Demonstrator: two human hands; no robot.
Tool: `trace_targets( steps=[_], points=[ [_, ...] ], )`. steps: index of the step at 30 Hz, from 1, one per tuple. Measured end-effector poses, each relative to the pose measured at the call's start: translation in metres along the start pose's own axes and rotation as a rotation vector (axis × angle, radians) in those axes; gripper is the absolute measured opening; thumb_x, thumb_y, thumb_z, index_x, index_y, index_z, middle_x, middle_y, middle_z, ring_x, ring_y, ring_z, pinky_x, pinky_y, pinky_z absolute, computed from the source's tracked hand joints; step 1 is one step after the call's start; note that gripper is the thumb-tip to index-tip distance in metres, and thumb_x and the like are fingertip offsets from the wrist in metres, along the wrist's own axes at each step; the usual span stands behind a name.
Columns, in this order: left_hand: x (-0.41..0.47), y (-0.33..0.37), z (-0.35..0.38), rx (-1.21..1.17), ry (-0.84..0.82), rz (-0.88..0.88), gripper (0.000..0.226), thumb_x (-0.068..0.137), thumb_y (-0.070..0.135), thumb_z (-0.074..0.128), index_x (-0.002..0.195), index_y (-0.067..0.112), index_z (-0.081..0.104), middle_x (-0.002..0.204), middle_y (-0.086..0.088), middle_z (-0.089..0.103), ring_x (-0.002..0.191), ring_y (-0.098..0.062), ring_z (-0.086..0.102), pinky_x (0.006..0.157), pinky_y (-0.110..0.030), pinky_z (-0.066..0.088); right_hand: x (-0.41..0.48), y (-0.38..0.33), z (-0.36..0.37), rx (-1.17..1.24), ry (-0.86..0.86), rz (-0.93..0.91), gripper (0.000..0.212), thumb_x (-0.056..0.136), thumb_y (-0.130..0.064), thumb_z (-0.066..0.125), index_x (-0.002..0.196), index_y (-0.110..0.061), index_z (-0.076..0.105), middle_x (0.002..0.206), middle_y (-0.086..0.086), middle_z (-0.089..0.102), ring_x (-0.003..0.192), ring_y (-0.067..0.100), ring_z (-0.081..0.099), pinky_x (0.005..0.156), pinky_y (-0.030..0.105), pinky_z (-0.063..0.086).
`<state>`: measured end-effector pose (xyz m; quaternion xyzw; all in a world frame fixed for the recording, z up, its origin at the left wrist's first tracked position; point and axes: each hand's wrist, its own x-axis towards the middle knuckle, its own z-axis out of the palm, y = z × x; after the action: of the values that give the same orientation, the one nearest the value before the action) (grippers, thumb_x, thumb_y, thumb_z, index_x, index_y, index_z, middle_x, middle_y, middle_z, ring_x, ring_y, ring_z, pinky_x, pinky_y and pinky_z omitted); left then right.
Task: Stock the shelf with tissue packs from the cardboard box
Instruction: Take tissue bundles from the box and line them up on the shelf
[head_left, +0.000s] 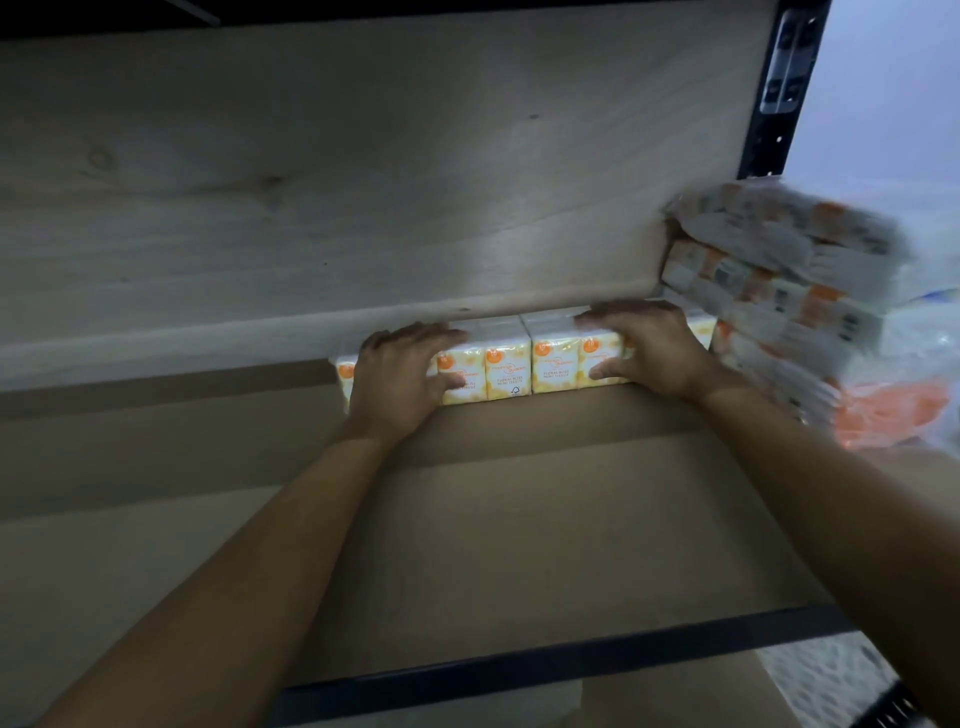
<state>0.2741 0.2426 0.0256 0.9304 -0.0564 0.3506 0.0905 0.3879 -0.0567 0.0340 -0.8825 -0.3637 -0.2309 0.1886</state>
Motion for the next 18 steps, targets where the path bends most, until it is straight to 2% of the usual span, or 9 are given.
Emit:
trace_targets(
  steps=[6, 9, 14, 18],
  points=[
    [0.015, -0.014, 0.014, 0.019, -0.031, -0.024, 0.052, 0.078, 0.045, 0.071, 0.128, 0.037, 0.057, 0.137, 0.012, 0.056, 0.128, -0.013, 0.049, 0.111, -0.039, 0.03, 0.023, 0.017, 0.014, -0.027, -0.014, -0.006, 0.073, 0.06, -0.045, 0.082, 0.127, -0.033, 0.056, 0.136, -0.003, 0.055, 0.129, 0.021, 0.047, 0.105, 0.052, 0.035],
    [0.022, -0.019, 0.019, -0.001, -0.03, -0.05, 0.05, 0.08, 0.044, 0.07, 0.128, 0.039, 0.057, 0.139, 0.012, 0.053, 0.131, -0.013, 0.044, 0.111, -0.035, 0.021, 0.032, 0.024, 0.021, -0.012, 0.006, -0.011, 0.073, 0.06, -0.044, 0.083, 0.127, -0.033, 0.056, 0.137, -0.002, 0.055, 0.128, 0.023, 0.048, 0.106, 0.052, 0.034],
    [0.033, -0.028, 0.027, -0.05, -0.062, -0.071, 0.051, 0.081, 0.045, 0.07, 0.129, 0.039, 0.056, 0.141, 0.012, 0.051, 0.134, -0.013, 0.04, 0.109, -0.03, 0.018, 0.044, 0.03, 0.027, 0.021, 0.01, -0.002, 0.072, 0.062, -0.04, 0.084, 0.128, -0.031, 0.057, 0.139, -0.001, 0.053, 0.13, 0.023, 0.045, 0.107, 0.052, 0.03],
    [0.041, -0.034, 0.035, -0.033, -0.062, -0.085, 0.052, 0.08, 0.046, 0.07, 0.129, 0.04, 0.055, 0.141, 0.012, 0.051, 0.133, -0.011, 0.041, 0.109, -0.033, 0.021, 0.052, 0.036, 0.031, 0.022, 0.02, -0.01, 0.071, 0.062, -0.044, 0.082, 0.127, -0.033, 0.056, 0.139, -0.003, 0.052, 0.13, 0.021, 0.045, 0.107, 0.053, 0.03]
  ],
)
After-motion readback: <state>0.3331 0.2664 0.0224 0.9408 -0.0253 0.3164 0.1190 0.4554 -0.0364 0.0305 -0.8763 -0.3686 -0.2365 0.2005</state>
